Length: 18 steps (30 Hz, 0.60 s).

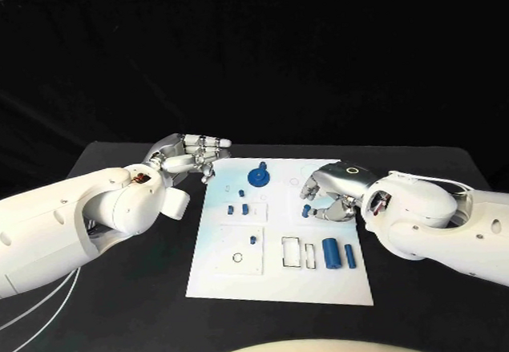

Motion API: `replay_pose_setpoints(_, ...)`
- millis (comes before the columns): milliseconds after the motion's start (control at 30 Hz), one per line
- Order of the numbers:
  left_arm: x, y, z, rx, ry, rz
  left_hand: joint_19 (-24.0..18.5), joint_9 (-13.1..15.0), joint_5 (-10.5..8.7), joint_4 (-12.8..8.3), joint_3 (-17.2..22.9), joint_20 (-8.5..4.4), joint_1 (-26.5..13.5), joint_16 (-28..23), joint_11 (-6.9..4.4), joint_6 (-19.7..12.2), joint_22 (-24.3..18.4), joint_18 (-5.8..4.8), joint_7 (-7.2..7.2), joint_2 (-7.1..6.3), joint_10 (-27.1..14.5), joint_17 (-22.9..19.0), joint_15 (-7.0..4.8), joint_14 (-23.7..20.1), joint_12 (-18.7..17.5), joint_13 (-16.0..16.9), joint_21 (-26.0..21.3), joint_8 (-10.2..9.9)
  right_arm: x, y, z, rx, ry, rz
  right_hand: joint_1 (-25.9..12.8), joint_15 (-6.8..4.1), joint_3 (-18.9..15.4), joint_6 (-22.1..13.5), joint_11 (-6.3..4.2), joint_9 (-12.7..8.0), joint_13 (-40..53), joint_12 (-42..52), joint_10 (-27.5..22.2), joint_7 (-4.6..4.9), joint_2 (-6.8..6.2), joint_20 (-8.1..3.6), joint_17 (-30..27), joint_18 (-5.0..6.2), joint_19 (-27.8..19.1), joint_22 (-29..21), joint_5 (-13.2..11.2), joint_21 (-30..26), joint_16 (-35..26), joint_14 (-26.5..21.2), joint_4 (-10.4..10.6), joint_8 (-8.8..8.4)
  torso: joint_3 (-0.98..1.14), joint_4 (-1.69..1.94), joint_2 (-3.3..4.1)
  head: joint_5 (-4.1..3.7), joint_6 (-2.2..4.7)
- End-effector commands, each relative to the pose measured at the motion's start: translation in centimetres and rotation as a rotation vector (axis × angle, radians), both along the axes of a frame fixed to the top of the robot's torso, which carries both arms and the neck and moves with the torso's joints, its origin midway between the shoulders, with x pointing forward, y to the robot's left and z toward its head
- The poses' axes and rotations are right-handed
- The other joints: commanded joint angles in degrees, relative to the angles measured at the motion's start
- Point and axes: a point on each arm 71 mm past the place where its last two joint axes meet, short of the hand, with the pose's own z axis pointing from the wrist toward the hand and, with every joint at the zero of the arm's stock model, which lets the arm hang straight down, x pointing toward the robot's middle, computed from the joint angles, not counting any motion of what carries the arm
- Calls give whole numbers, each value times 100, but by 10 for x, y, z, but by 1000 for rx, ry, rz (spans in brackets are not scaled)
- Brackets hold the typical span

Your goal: Assemble the parts on the task board

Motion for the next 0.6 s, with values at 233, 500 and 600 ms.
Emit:
replay_pose_setpoints(233,-1,-2,1,-7,-2,-19,-14,-5,-3,-20,-19,11,-18,-24,-10,-10,-5,102,28,13,-30,-2,9,-36,35,8,-12,24,6,2,-12,-66,27,9,33,14,-53,49,-13,6,-3,77,-4,-27,79,-16,5,92,-14,542,59,-5,18,216,-7,23,-7,7,8,16,-21)
replay_pose_setpoints(500,-1,-1,1,-7,-1,-18,-14,-5,-3,-20,-19,11,-18,-24,-10,-10,-5,102,28,13,-30,-2,9,-36,35,8,-12,24,9,5,-20,-77,42,12,77,-15,-27,126,-49,16,4,176,130,-17,189,-36,27,79,26,577,67,54,35,223,-7,44,-5,8,3,21,-42)
replay_pose_setpoints(600,-1,-1,1,-7,-1,-18,-14,-5,-3,-20,-19,11,-18,-24,-10,-10,-5,102,28,13,-30,-2,9,-36,35,8,-12,24,9,6,-22,-80,47,12,95,-29,3,213,-65,32,6,217,210,-11,238,-49,43,69,53,602,50,98,47,229,-6,78,-5,6,2,21,-49)
